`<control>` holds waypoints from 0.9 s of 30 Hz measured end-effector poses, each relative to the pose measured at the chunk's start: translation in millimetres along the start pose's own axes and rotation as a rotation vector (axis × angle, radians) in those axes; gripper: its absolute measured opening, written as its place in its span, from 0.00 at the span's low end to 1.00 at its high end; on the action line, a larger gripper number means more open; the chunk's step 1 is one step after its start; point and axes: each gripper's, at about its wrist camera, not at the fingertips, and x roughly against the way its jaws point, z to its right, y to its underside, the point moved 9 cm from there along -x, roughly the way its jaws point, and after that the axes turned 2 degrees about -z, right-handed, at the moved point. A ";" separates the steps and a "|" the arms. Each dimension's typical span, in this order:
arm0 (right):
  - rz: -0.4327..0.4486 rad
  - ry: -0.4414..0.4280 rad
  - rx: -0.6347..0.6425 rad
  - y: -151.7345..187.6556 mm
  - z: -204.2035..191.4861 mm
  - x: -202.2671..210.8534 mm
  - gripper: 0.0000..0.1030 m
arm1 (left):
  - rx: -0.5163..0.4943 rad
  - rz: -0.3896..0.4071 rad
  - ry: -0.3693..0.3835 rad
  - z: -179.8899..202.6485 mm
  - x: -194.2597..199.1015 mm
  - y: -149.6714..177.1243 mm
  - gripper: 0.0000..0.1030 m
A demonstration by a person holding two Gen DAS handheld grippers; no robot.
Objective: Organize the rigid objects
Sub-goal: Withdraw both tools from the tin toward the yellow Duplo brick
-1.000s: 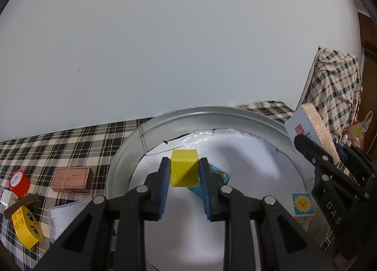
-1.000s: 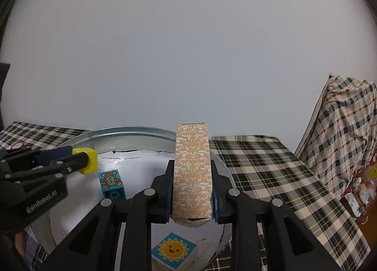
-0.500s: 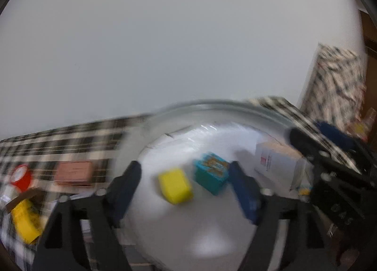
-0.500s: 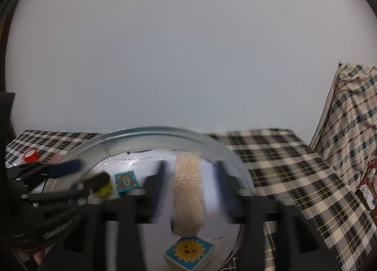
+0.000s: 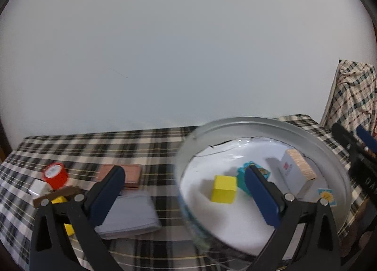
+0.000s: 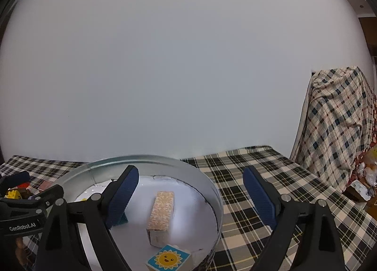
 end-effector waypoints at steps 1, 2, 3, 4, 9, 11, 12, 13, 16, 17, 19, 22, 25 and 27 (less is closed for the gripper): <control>0.009 0.003 -0.004 -0.4 0.6 1.7 0.89 | -0.004 0.004 -0.009 -2.2 0.9 0.3 0.99; 0.021 0.008 -0.013 -1.8 1.7 3.8 0.89 | -0.011 0.010 -0.023 -5.4 1.9 1.0 0.99; 0.027 0.013 -0.022 -2.9 2.9 5.0 0.89 | -0.015 0.014 -0.034 -8.1 2.5 1.3 0.99; 0.032 0.020 -0.032 -3.5 4.5 6.3 0.89 | -0.019 0.019 -0.042 -10.3 3.1 1.6 0.99; 0.062 0.072 -0.077 -6.2 12.5 15.0 0.89 | -0.004 0.034 -0.057 -24.5 9.1 3.7 0.99; 0.076 0.082 -0.100 -6.6 12.5 20.6 0.89 | -0.006 0.038 -0.067 -30.9 11.6 4.5 0.99; 0.081 0.079 -0.105 -6.8 11.4 22.5 0.89 | -0.010 0.037 -0.068 -33.0 12.4 4.9 0.99; 0.087 0.080 -0.105 -6.9 9.5 24.7 0.89 | -0.016 0.038 -0.071 -36.3 13.6 5.4 0.99; 0.099 0.080 -0.088 -7.2 0.9 29.3 0.89 | -0.013 0.043 -0.083 -46.2 16.4 6.0 0.99; 0.100 0.079 -0.085 -6.9 -2.5 30.6 0.89 | -0.006 0.040 -0.081 -50.1 16.7 6.4 0.99; 0.097 0.070 -0.087 -5.4 -8.3 32.8 0.89 | 0.006 0.034 -0.077 -57.9 17.3 7.6 0.99; 0.074 0.045 -0.101 -0.9 -19.2 35.1 0.89 | 0.020 0.029 -0.075 -67.5 18.1 8.7 0.99; 0.065 0.032 -0.099 1.9 -30.7 38.4 0.89 | 0.026 0.026 -0.081 -78.0 19.4 9.0 0.99; 0.068 0.020 -0.086 2.3 -42.1 41.4 0.89 | 0.027 0.023 -0.082 -85.1 20.7 9.6 0.99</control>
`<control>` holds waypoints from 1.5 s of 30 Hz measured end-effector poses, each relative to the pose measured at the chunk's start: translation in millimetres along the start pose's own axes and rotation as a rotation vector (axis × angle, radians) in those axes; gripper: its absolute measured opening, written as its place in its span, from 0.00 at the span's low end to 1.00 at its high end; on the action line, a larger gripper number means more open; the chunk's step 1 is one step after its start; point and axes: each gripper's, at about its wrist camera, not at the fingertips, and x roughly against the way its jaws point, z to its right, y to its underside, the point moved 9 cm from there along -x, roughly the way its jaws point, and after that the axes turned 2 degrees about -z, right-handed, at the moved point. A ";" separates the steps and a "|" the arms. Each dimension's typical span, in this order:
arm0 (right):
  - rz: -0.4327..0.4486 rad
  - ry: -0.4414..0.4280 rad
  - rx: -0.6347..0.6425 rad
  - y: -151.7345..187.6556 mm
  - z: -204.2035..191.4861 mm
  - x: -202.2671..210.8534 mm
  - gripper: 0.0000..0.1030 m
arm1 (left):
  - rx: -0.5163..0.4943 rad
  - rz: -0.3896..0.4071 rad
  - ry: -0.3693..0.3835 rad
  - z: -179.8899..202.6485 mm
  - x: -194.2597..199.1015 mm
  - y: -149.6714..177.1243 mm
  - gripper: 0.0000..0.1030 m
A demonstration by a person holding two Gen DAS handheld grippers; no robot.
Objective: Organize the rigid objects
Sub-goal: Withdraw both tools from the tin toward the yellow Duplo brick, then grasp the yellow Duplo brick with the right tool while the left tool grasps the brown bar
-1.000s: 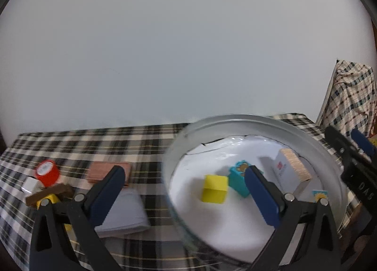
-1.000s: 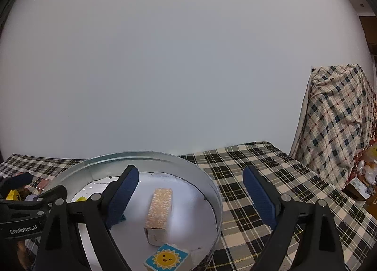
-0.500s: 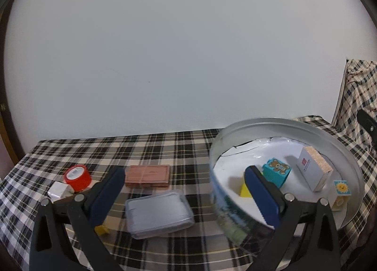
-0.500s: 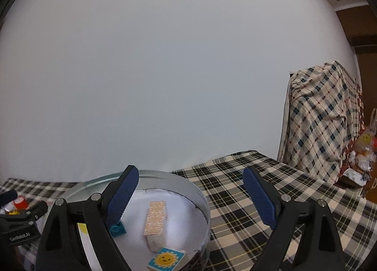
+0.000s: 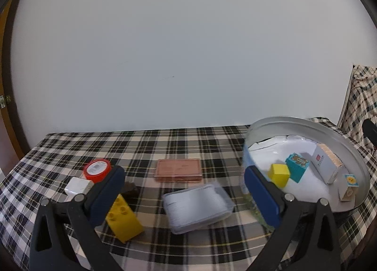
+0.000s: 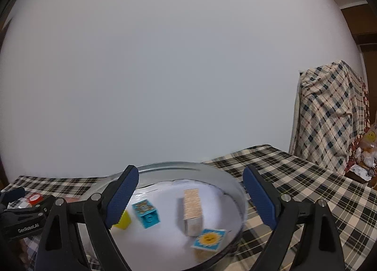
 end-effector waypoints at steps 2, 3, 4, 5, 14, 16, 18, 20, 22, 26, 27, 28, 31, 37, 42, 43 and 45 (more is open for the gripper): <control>0.000 -0.016 0.008 1.4 -10.8 2.6 0.89 | -0.002 -0.005 -0.005 -7.6 0.5 0.7 0.99; -0.004 -0.028 0.010 2.6 -17.2 3.5 0.89 | -0.004 -0.009 -0.007 -11.9 0.6 1.3 0.99; -0.010 -0.043 0.007 4.5 -24.4 5.2 0.89 | -0.003 -0.012 -0.005 -15.8 0.7 1.5 0.99; -0.018 -0.061 0.000 6.5 -32.0 6.0 0.89 | 0.001 -0.014 -0.004 -19.7 0.6 1.9 0.99; -0.051 -0.169 0.047 18.5 -95.6 9.1 0.89 | 0.036 -0.038 -0.021 -60.6 -3.4 6.8 0.99; -0.060 -0.189 0.055 21.1 -107.3 9.4 0.89 | 0.045 -0.046 -0.022 -68.6 -5.8 8.0 0.99; -0.070 -0.211 0.062 24.0 -118.5 9.6 0.89 | 0.050 -0.053 -0.021 -78.1 -7.7 8.6 0.99; -0.083 -0.238 0.075 27.7 -131.9 9.4 0.89 | 0.048 -0.060 -0.028 -89.7 -9.2 9.1 0.99; -0.095 -0.253 0.086 30.2 -140.8 7.9 0.89 | 0.054 -0.066 -0.035 -102.2 -10.2 9.8 0.99; -0.122 -0.289 0.121 37.1 -162.5 5.5 0.89 | 0.079 -0.086 -0.081 -138.2 -13.5 12.1 0.99; -0.128 -0.299 0.132 39.0 -168.3 5.7 0.89 | 0.086 -0.090 -0.094 -148.0 -15.0 12.5 0.99; -0.136 -0.311 0.148 41.4 -176.0 5.6 0.89 | 0.092 -0.094 -0.108 -157.4 -16.1 12.9 0.99; -0.145 -0.351 0.182 46.3 -194.4 11.7 0.89 | 0.120 -0.104 -0.155 -186.4 -17.9 14.3 0.99; -0.226 -0.465 0.244 61.8 -238.9 11.5 0.89 | 0.174 -0.135 -0.205 -231.5 -22.0 19.3 0.99; -0.339 -0.537 0.281 81.4 -273.7 3.3 0.87 | 0.192 -0.158 -0.219 -253.6 -21.7 24.2 0.99; -0.363 -0.547 0.298 86.5 -281.9 1.7 0.85 | 0.190 -0.162 -0.222 -256.5 -22.5 24.7 0.99; -0.404 -0.555 0.345 97.3 -295.7 0.6 0.82 | 0.179 -0.175 -0.215 -260.1 -24.2 26.3 0.99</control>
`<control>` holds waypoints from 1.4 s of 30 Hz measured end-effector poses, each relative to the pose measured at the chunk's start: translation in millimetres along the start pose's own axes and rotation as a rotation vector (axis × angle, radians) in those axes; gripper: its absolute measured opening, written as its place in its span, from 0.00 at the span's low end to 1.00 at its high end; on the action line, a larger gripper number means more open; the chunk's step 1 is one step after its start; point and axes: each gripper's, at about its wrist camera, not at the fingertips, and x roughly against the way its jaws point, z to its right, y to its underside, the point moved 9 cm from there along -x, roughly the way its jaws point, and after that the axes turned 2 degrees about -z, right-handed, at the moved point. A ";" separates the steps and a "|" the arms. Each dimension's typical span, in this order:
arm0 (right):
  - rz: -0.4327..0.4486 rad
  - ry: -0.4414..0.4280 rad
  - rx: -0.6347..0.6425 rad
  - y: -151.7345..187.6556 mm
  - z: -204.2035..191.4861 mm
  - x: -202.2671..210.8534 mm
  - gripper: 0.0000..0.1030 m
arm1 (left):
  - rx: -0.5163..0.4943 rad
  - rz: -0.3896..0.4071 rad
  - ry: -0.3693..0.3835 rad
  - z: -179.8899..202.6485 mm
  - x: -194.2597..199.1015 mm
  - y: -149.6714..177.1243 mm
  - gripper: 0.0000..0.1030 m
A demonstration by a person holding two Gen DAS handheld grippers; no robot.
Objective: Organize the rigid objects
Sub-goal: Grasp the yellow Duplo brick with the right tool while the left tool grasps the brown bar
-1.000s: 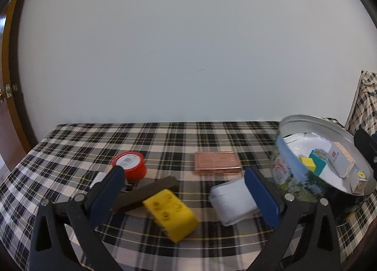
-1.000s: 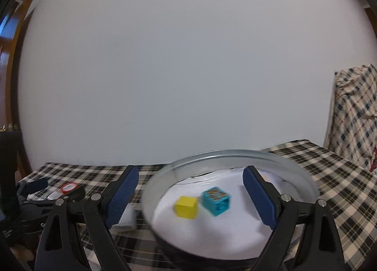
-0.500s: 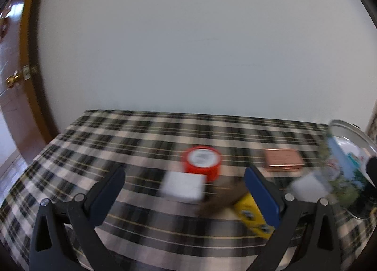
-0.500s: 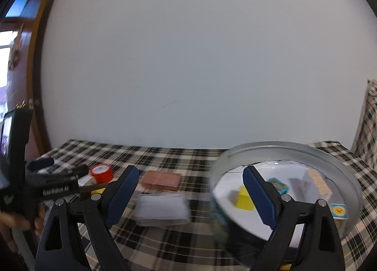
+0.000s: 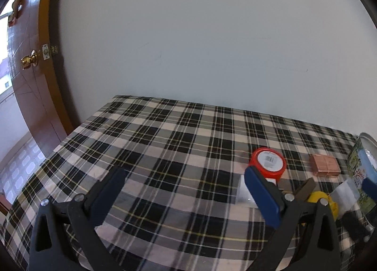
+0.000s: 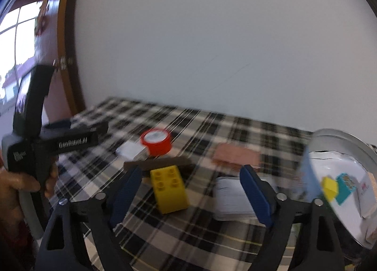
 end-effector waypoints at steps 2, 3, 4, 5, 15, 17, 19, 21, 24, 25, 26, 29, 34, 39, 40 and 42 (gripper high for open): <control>-0.061 0.009 0.040 3.3 -11.8 -16.6 0.77 | -0.012 -0.014 0.012 0.0 -2.1 0.6 0.99; -0.093 0.013 0.054 5.4 -15.4 -24.3 0.73 | -0.019 -0.019 0.019 0.7 -2.4 0.9 0.99; -0.111 0.013 0.058 6.5 -15.4 -27.9 0.72 | -0.026 -0.022 0.025 1.1 -2.8 0.9 0.99; -0.135 0.015 0.061 7.8 -17.5 -35.0 0.70 | -0.033 -0.022 0.026 1.6 -2.9 0.8 0.99; -0.287 0.003 0.081 22.8 -26.4 -65.3 0.42 | -0.065 -0.027 0.027 9.0 -5.9 2.6 0.99; -0.302 -0.013 0.072 24.2 -26.2 -67.3 0.33 | -0.072 -0.025 0.036 12.7 -5.8 3.8 0.99; -0.291 -0.032 0.058 23.2 -25.4 -65.5 0.33 | -0.087 -0.018 0.050 18.2 -4.8 4.4 0.99; -0.251 -0.049 0.039 20.1 -23.2 -56.4 0.33 | -0.120 0.009 0.084 27.8 0.0 3.3 0.99; -0.117 -0.061 0.002 11.9 -10.7 -23.1 0.33 | -0.191 0.073 0.167 50.1 14.2 1.0 0.99; -0.078 -0.047 -0.008 11.1 -2.7 -12.1 0.33 | -0.227 0.094 0.197 60.5 20.0 1.4 0.99; -0.053 -0.029 -0.015 11.2 4.5 -4.2 0.33 | -0.264 0.110 0.217 70.2 24.7 2.4 0.99; 0.005 0.020 -0.049 14.9 34.4 18.2 0.33 | -0.414 0.139 0.255 104.0 34.7 12.9 0.92; 0.059 0.005 -0.124 19.1 67.3 43.6 0.34 | -0.524 0.096 0.316 146.3 34.1 24.9 0.79; 0.120 -0.010 -0.099 14.3 65.5 61.3 0.33 | -0.577 -0.011 0.334 170.7 13.1 31.8 0.55; 0.125 -0.009 -0.097 13.9 64.7 63.2 0.33 | -0.585 -0.023 0.330 173.1 14.2 35.6 0.53; 0.128 -0.005 -0.094 14.1 63.4 65.0 0.33 | -0.589 -0.053 0.333 176.9 7.7 37.5 0.50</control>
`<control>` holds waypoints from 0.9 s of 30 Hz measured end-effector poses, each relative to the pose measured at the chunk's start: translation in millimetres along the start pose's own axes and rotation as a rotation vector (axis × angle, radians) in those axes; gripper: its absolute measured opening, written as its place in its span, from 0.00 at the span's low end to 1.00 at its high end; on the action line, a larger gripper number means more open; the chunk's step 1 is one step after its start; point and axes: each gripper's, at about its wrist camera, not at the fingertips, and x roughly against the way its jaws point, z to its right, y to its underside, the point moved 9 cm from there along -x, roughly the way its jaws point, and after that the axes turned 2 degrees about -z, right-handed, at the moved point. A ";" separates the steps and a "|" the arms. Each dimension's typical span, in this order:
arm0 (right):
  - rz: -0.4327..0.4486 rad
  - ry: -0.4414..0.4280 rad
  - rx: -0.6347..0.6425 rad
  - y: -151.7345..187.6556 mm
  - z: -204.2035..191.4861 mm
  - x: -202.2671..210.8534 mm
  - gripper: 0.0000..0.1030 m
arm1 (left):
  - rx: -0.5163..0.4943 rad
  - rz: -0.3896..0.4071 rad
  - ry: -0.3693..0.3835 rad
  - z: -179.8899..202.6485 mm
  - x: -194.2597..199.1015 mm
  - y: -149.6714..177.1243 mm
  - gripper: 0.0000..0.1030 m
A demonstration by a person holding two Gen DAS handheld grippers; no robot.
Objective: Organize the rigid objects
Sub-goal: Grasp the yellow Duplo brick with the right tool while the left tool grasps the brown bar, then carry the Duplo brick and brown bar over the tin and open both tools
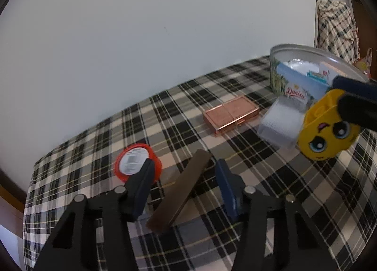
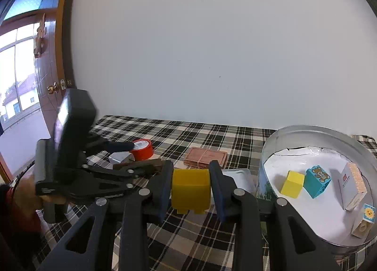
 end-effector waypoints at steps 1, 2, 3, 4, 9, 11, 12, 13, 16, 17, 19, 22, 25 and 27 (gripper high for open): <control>0.002 0.003 0.000 -0.1 1.0 0.9 0.33 | 0.006 -0.017 0.013 0.9 -4.2 -0.3 0.44; 0.003 0.005 0.000 0.0 2.1 1.1 0.33 | 0.010 -0.046 0.027 2.2 -10.3 1.0 0.35; 0.004 0.005 -0.003 -0.2 3.5 1.4 0.33 | 0.011 -0.077 0.038 4.1 -16.4 3.6 0.31; 0.004 0.004 -0.009 -0.7 4.9 1.5 0.33 | 0.011 -0.113 0.046 5.3 -22.4 6.8 0.27; 0.031 -0.049 -0.073 -8.1 13.8 3.5 0.33 | 0.074 -0.141 0.124 6.2 -22.3 15.2 0.16; 0.037 -0.071 -0.108 -11.2 17.6 5.4 0.33 | 0.136 -0.142 0.172 1.4 -21.2 17.0 0.14; 0.041 -0.080 -0.122 -12.2 19.0 5.8 0.33 | 0.152 -0.143 0.176 0.2 -20.0 18.3 0.14; 0.047 -0.085 -0.133 -14.1 20.3 6.8 0.33 | 0.163 -0.142 0.171 0.2 -18.7 18.8 0.14; 0.092 -0.089 -0.155 -22.9 27.6 16.2 0.33 | 0.177 -0.114 0.116 -2.3 -11.1 16.4 0.13; 0.112 -0.090 -0.165 -26.1 30.9 19.9 0.33 | 0.204 -0.087 0.111 -5.2 -6.2 13.9 0.13; 0.147 -0.087 -0.184 -32.2 36.3 28.7 0.33 | 0.287 -0.034 0.113 -13.6 4.5 10.6 0.13; 0.184 -0.082 -0.215 -39.0 46.1 36.9 0.33 | 0.359 0.023 0.088 -21.9 13.1 6.0 0.13; 0.204 -0.056 -0.220 -43.4 53.1 40.9 0.33 | 0.405 0.086 0.058 -22.1 24.4 -2.3 0.13; 0.222 -0.038 -0.215 -45.7 57.8 45.6 0.33 | 0.438 0.121 0.067 -19.5 31.8 -7.6 0.13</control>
